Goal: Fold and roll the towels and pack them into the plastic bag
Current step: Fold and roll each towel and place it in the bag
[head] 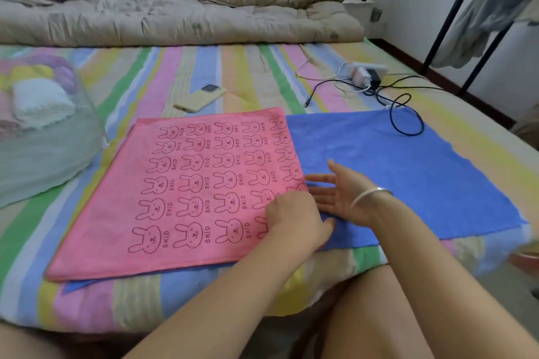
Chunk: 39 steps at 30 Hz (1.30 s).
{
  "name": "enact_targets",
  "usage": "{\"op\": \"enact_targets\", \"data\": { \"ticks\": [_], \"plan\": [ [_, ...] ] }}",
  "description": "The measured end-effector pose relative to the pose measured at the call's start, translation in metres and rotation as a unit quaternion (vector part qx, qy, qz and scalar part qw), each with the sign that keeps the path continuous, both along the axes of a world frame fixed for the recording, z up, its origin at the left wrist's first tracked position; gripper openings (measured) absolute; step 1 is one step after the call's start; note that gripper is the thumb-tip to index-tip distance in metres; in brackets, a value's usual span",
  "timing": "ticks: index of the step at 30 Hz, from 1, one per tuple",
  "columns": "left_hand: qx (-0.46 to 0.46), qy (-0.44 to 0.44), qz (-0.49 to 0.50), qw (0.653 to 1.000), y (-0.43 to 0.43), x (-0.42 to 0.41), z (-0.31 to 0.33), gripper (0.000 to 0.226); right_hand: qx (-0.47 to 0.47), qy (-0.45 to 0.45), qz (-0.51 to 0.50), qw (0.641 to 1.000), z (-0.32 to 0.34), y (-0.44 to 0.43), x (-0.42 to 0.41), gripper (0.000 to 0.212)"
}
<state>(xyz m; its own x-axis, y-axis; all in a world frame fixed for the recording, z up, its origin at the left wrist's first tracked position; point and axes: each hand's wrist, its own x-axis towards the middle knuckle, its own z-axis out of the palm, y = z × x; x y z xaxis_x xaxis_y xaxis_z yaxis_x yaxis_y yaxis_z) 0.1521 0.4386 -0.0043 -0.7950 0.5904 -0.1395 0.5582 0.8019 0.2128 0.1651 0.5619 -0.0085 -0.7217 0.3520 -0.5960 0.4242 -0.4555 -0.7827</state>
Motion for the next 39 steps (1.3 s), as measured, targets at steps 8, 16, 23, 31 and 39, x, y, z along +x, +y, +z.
{"op": "enact_targets", "data": {
  "ticks": [8,16,23,31,39],
  "plan": [
    [0.001,-0.066,0.007,0.998,-0.003,-0.014,0.010,0.019,0.121,-0.014,0.031,0.992,0.014,0.015,-0.100,0.042],
    [0.241,-0.289,0.095,0.922,-0.088,-0.051,0.025,0.017,0.301,-0.037,0.062,0.951,0.009,0.030,-0.199,0.014],
    [0.330,-0.280,0.138,0.891,-0.165,-0.073,0.014,0.015,0.371,0.016,0.121,0.920,0.053,-0.044,-0.251,0.019],
    [0.385,-0.184,0.231,0.875,-0.260,-0.103,-0.017,0.013,0.437,0.031,0.188,0.879,0.040,-0.133,-0.304,0.034],
    [0.383,-0.192,0.277,0.860,-0.309,-0.116,-0.029,0.018,0.594,-0.018,0.249,0.765,0.027,-0.216,-0.339,0.008]
  ]
}}
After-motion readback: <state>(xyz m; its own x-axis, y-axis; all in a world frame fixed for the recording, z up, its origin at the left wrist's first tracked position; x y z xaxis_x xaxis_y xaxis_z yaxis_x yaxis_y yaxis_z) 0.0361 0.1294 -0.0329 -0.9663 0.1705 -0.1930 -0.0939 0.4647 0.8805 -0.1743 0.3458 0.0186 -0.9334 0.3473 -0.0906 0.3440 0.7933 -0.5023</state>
